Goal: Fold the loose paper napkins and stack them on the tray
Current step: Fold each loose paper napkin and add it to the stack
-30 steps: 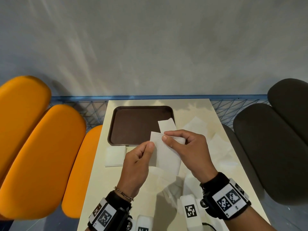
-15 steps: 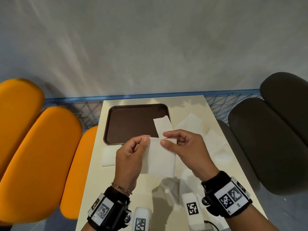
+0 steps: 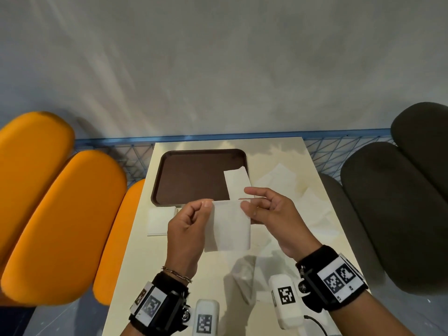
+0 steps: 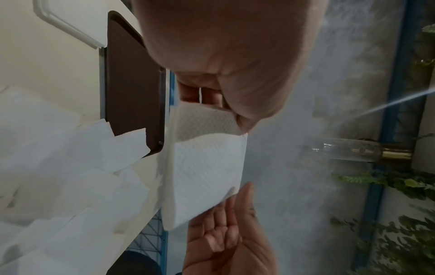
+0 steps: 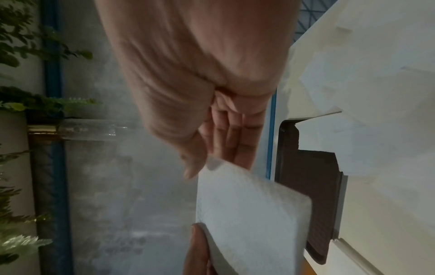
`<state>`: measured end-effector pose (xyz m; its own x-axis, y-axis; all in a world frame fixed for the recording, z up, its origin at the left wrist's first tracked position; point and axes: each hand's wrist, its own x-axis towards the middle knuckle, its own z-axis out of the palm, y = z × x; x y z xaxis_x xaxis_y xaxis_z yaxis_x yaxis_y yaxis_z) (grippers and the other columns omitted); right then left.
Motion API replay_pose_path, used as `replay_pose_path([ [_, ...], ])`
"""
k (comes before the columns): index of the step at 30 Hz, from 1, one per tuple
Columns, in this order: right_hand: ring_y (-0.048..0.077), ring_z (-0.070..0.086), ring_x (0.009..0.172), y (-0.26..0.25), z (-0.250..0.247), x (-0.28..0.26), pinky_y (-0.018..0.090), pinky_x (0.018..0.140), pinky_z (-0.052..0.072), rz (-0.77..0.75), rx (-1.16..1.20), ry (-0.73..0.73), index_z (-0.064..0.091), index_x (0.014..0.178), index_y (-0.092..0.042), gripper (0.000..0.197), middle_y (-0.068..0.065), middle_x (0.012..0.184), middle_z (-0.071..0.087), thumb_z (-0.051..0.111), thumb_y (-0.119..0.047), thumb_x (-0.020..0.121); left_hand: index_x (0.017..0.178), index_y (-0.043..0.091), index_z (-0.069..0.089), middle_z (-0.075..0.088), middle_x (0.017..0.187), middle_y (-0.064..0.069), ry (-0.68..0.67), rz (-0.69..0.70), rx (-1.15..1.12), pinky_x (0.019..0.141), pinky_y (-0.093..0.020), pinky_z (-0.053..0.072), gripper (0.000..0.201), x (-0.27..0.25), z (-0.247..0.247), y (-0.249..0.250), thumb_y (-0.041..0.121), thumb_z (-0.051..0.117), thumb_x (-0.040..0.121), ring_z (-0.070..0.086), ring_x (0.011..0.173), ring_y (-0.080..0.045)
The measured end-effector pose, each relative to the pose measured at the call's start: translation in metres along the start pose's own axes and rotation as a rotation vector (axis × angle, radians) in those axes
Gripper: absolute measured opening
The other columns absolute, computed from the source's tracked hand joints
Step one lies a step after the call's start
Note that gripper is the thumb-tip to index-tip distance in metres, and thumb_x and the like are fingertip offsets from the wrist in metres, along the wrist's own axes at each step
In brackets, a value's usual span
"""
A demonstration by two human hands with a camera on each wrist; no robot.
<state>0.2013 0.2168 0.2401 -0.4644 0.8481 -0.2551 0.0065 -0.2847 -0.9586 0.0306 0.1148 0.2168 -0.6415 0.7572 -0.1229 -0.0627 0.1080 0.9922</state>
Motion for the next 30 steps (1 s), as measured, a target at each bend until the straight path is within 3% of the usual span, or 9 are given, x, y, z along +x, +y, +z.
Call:
replay_pose_path([
  [2, 0.017, 0.074, 0.083, 0.002, -0.005, 0.0, 0.036, 0.083, 0.062, 0.039, -0.062, -0.081, 0.072, 0.124, -0.018, 0.038, -0.002, 0.08, 0.075, 0.085, -0.012, 0.089, 0.093, 0.043, 0.077, 0.072, 0.099, 0.021, 0.032, -0.013, -0.012, 0.072, -0.027, 0.055, 0.014, -0.002, 0.005, -0.001, 0.039, 0.065, 0.1, 0.063, 0.089, -0.008],
  [5, 0.017, 0.074, 0.076, 0.008, -0.015, 0.002, 0.033, 0.074, 0.059, 0.046, -0.167, -0.136, 0.075, 0.115, -0.014, 0.031, 0.004, 0.078, 0.076, 0.085, -0.007, 0.087, 0.094, 0.038, 0.078, 0.074, 0.097, 0.016, 0.077, -0.034, -0.02, 0.071, -0.028, 0.057, 0.012, -0.005, 0.012, -0.005, 0.039, 0.067, 0.1, 0.066, 0.087, -0.009],
  [8, 0.02, 0.076, 0.077, 0.012, -0.024, 0.005, 0.035, 0.074, 0.06, 0.043, -0.19, -0.113, 0.075, 0.114, -0.015, 0.032, 0.012, 0.082, 0.079, 0.085, -0.003, 0.086, 0.094, 0.031, 0.078, 0.074, 0.095, 0.016, 0.104, -0.025, 0.0, 0.068, -0.024, 0.056, 0.014, -0.01, 0.019, -0.011, 0.036, 0.067, 0.1, 0.065, 0.079, 0.002],
  [12, 0.022, 0.077, 0.08, 0.019, -0.032, 0.007, 0.034, 0.076, 0.06, 0.087, -0.161, -0.184, 0.07, 0.124, -0.014, 0.04, 0.011, 0.087, 0.081, 0.084, -0.006, 0.088, 0.094, 0.03, 0.078, 0.075, 0.096, 0.014, 0.173, -0.029, -0.027, 0.071, -0.03, 0.058, 0.015, -0.015, 0.029, -0.019, 0.036, 0.066, 0.101, 0.066, 0.086, -0.008],
  [17, 0.019, 0.073, 0.069, 0.031, -0.032, 0.007, 0.026, 0.069, 0.059, 0.146, -0.224, -0.278, 0.074, 0.115, -0.006, 0.032, 0.015, 0.079, 0.078, 0.084, 0.001, 0.086, 0.09, 0.037, 0.078, 0.075, 0.093, 0.015, 0.258, -0.052, -0.007, 0.071, -0.031, 0.055, 0.014, -0.017, 0.026, -0.03, 0.037, 0.067, 0.1, 0.066, 0.087, -0.013],
  [20, 0.018, 0.074, 0.07, 0.038, -0.023, 0.013, 0.027, 0.07, 0.061, 0.176, -0.246, -0.297, 0.073, 0.116, -0.01, 0.034, 0.024, 0.084, 0.077, 0.085, 0.0, 0.085, 0.089, 0.037, 0.078, 0.074, 0.091, 0.017, 0.295, -0.104, -0.045, 0.067, -0.027, 0.053, 0.015, -0.015, 0.019, -0.038, 0.038, 0.067, 0.1, 0.066, 0.086, -0.012],
  [24, 0.021, 0.072, 0.069, 0.057, -0.008, 0.029, 0.039, 0.081, 0.066, 0.211, -0.319, -0.334, 0.074, 0.113, -0.012, 0.032, 0.008, 0.078, 0.076, 0.085, -0.003, 0.085, 0.093, 0.03, 0.077, 0.074, 0.093, 0.011, 0.313, -0.159, -0.016, 0.066, -0.027, 0.053, 0.016, -0.004, 0.001, -0.051, 0.041, 0.067, 0.099, 0.066, 0.089, -0.015],
  [27, 0.021, 0.071, 0.063, 0.072, 0.011, 0.044, 0.034, 0.077, 0.064, 0.224, -0.361, -0.258, 0.071, 0.107, -0.015, 0.028, 0.004, 0.075, 0.073, 0.086, -0.005, 0.086, 0.102, 0.028, 0.077, 0.076, 0.095, 0.004, 0.248, -0.255, -0.028, 0.059, -0.03, 0.055, 0.016, 0.004, -0.019, -0.062, 0.041, 0.07, 0.097, 0.069, 0.087, -0.02],
  [30, 0.017, 0.072, 0.06, 0.083, 0.041, 0.06, 0.03, 0.071, 0.063, 0.236, -0.388, -0.244, 0.071, 0.102, -0.017, 0.023, -0.001, 0.071, 0.074, 0.085, -0.006, 0.087, 0.104, 0.022, 0.078, 0.08, 0.088, 0.002, 0.135, -0.316, 0.045, 0.056, -0.032, 0.056, 0.015, 0.013, -0.046, -0.077, 0.032, 0.078, 0.093, 0.073, 0.076, -0.017],
])
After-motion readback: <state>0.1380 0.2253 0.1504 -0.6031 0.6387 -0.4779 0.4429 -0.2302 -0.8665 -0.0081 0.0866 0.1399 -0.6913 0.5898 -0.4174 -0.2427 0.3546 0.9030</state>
